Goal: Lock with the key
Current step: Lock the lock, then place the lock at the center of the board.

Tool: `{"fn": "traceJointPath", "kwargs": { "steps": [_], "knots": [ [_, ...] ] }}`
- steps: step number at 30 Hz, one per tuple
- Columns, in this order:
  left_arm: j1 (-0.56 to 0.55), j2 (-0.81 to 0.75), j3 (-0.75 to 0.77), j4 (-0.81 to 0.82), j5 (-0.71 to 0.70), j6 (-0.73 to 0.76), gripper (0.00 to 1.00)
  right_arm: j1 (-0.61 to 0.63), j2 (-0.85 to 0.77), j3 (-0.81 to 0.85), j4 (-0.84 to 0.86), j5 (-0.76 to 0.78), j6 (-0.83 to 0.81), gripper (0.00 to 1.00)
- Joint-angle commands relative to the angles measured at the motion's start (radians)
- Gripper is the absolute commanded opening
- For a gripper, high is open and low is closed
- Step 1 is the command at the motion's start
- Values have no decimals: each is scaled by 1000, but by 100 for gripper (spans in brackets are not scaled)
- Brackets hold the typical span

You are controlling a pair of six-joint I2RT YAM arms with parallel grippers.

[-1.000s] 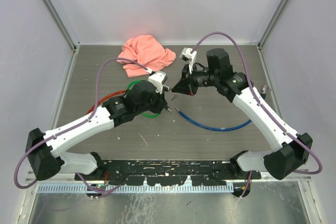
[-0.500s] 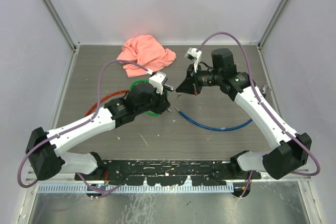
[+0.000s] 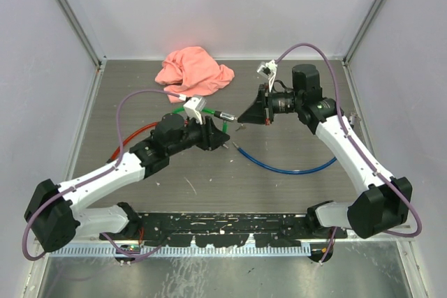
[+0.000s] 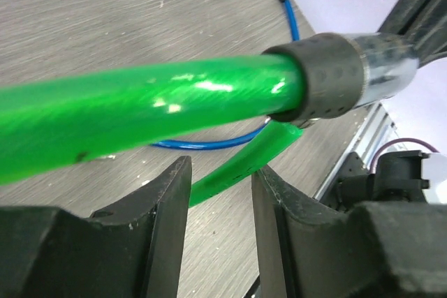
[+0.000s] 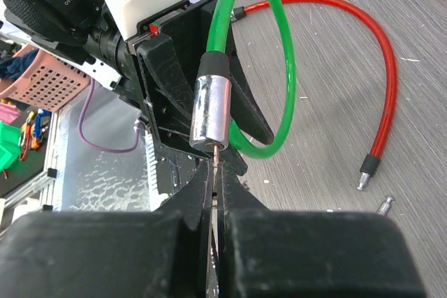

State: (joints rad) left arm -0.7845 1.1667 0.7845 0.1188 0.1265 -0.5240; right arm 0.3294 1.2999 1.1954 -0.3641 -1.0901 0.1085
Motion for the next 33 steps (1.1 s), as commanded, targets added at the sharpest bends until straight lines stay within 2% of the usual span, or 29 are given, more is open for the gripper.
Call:
{"fn": "traceJointPath", "kwargs": {
  "steps": [1, 4, 6, 8, 10, 11, 12, 14, 16, 19, 24, 28, 30, 31, 33],
  "knots": [
    [20, -12, 8, 211, 48, -28, 41, -3, -48, 5, 39, -103, 34, 1],
    [18, 7, 1, 296, 66, -38, 41, -3, -39, -4, 64, -106, 64, 1],
    [15, 20, 3, 338, 64, -44, 36, -3, -31, -9, 81, -105, 84, 1],
    [14, 29, 12, 342, 49, -38, 27, -6, -27, -16, 105, -107, 111, 1],
    [12, 36, 23, 322, 30, -28, 9, -5, -23, -13, 110, -109, 121, 1],
    [13, 39, 28, 313, 22, -24, 4, -5, -23, -8, 106, -108, 118, 1],
    [13, 39, 31, 302, 14, -24, 0, -5, -22, 2, 87, -99, 88, 1],
    [13, 34, 34, 269, -26, -38, 0, 4, -19, 57, -43, -39, -63, 1],
    [14, 25, 41, 214, -90, -61, 0, 69, -24, 139, -210, 152, -276, 1],
    [16, 30, 64, 136, -115, -72, 0, 170, -38, 193, -280, 398, -415, 1],
    [22, 50, 126, -59, -188, -1, 0, 114, 0, 235, -281, 179, -293, 1],
    [67, 20, 118, -121, -146, -13, 0, 24, 7, 205, -225, 35, -185, 1],
    [80, -5, 113, -110, -81, 36, 0, -24, 11, 141, -95, -112, -15, 1],
    [79, -17, 112, -103, -53, 84, 0, -36, 8, 90, 22, -173, 112, 1],
    [78, -33, 120, -126, -37, 185, 0, -39, -6, -7, 234, -221, 304, 1]
  ]
}}
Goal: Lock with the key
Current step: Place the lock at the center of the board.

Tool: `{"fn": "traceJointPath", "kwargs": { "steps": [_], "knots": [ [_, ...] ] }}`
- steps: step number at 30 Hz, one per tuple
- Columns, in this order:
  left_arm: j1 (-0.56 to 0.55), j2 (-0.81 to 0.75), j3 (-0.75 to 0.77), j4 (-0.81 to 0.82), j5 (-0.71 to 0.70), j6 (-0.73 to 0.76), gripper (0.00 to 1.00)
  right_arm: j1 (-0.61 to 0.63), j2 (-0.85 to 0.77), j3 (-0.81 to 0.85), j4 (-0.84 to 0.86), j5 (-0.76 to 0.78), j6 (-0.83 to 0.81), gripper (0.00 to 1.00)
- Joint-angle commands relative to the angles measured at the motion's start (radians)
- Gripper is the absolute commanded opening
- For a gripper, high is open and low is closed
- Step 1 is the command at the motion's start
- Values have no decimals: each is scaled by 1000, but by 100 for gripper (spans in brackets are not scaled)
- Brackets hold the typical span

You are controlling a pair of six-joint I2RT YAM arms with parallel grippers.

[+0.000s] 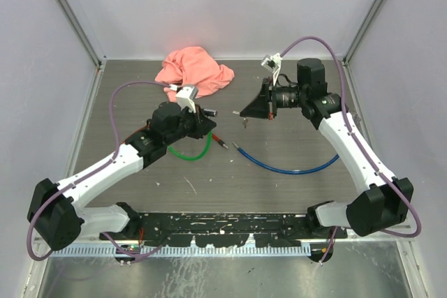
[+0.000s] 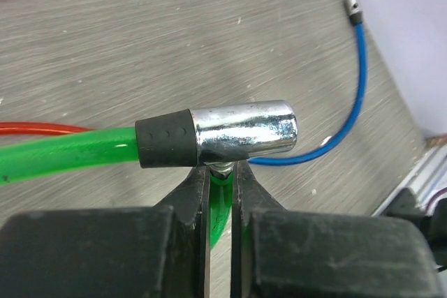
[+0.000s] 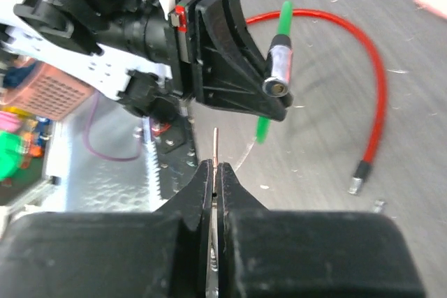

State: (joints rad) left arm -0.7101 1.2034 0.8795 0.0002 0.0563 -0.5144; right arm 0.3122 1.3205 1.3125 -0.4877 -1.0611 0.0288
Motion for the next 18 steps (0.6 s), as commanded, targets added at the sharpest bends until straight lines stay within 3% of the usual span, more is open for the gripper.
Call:
{"fn": "traceJointPath", "kwargs": {
  "steps": [1, 3, 5, 6, 13, 18],
  "knots": [
    [5, -76, 31, -31, 15, 216, 0, -20, -30, -150, 407, -262, 423, 1],
    [11, -89, 35, -60, -24, 261, 0, -25, -36, -134, 307, -230, 309, 1],
    [34, -96, 36, -60, 10, 251, 0, -29, -43, -77, 93, -102, 93, 1],
    [47, -93, 37, -58, 43, 234, 0, -43, -48, -76, 67, -62, 55, 1],
    [196, 88, 88, 70, 388, -51, 0, -180, -47, -234, 201, 181, -98, 1],
    [200, 397, 349, 80, 464, -200, 0, -298, 99, -245, 318, 179, -58, 2]
  ]
}}
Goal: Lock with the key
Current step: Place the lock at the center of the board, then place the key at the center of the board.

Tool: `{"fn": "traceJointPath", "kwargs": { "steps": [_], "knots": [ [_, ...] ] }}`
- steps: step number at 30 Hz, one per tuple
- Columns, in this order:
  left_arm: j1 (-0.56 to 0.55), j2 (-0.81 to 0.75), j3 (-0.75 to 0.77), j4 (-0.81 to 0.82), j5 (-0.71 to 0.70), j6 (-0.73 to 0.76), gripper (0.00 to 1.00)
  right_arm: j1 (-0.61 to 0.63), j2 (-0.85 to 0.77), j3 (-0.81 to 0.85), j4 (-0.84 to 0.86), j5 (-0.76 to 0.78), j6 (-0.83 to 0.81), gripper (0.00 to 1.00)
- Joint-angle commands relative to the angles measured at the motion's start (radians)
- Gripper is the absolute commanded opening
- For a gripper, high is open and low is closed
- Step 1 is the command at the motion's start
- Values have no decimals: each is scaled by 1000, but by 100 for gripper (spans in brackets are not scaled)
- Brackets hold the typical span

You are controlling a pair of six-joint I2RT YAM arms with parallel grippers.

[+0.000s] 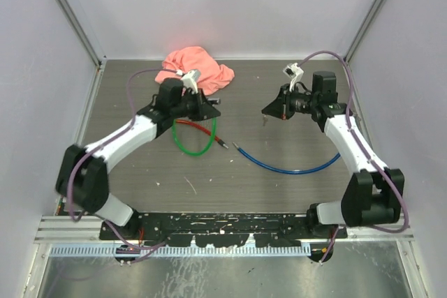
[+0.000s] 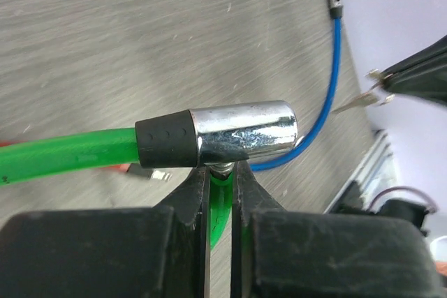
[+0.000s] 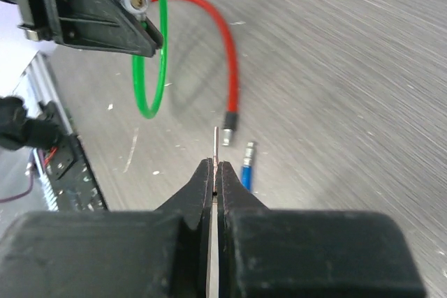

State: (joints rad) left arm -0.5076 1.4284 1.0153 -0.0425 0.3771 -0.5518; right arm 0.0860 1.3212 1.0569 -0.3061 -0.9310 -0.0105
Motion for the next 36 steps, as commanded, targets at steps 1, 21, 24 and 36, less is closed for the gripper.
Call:
{"fn": "traceJointPath", "kwargs": {
  "steps": [1, 21, 24, 36],
  "knots": [
    [-6, 234, 279, 115, 144, -186, 0, -99, 137, 21, 155, 39, 0, 2],
    [-151, 1210, 1557, -157, -162, -251, 31, -266, 715, 315, 381, 73, 307, 6],
    [-154, 1217, 1557, -151, -193, -220, 45, -261, 764, 358, 382, 73, 325, 8],
    [-166, 799, 1177, -83, -251, 153, 75, -219, 660, 417, 161, 156, 35, 53]
  ]
}}
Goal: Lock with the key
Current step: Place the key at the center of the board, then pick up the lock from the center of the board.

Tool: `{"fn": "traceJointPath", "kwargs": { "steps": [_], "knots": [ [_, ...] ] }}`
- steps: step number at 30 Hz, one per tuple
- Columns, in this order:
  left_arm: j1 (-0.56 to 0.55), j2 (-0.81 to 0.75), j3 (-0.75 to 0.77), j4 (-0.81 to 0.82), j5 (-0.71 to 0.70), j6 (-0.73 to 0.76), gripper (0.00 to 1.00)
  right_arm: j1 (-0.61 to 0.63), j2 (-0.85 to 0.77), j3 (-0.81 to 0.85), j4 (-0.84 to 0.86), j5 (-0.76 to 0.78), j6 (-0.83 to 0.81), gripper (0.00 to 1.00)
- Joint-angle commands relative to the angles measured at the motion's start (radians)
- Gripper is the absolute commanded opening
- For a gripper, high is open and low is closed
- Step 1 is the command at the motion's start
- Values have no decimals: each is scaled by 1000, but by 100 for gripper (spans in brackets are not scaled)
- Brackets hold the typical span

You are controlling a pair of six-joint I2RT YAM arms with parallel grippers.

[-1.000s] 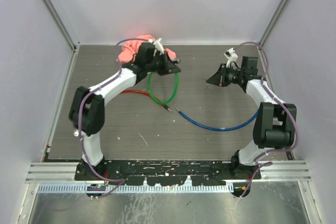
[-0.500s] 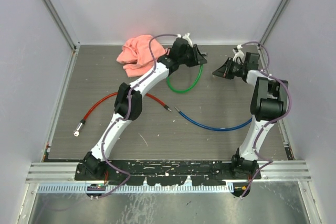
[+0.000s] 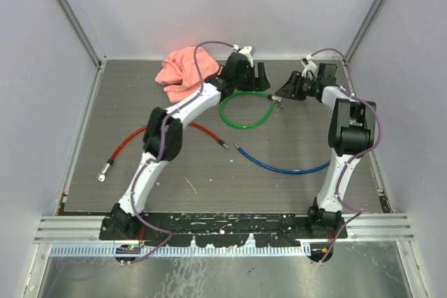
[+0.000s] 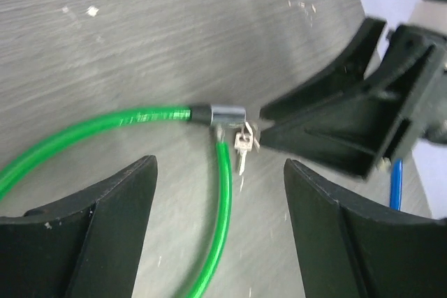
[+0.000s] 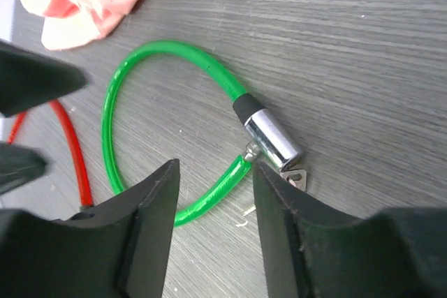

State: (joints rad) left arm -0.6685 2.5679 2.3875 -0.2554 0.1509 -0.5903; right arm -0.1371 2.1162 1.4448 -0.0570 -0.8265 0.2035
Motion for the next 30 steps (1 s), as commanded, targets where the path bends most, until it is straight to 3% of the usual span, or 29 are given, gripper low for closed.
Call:
{"fn": "traceJointPath", "kwargs": {
  "steps": [1, 6, 11, 17, 20, 24, 30],
  "knots": [
    [-4, -422, -304, 180, -29, 214, 75, 3, -167, 24, -110, 58, -213, 56],
    [-1, -814, -831, 359, -39, 252, 76, 0, -336, -41, -179, -25, -305, 59],
    [31, -1150, -1266, 411, -18, 123, 80, 1, -507, -112, -199, -240, -292, 59],
    [64, -1548, -1673, 440, -123, -81, 98, 2, -697, -215, -204, -416, -324, 62],
    [69, -1732, -1816, 411, -222, -178, 99, 5, -753, -318, -131, -450, -315, 62],
    [72, -1929, -1908, 262, -325, -266, 98, 10, -776, -488, 155, -495, -113, 62],
    [73, -2006, -1928, 37, -383, -342, 99, 29, -715, -379, -201, -466, -430, 61]
  ]
}}
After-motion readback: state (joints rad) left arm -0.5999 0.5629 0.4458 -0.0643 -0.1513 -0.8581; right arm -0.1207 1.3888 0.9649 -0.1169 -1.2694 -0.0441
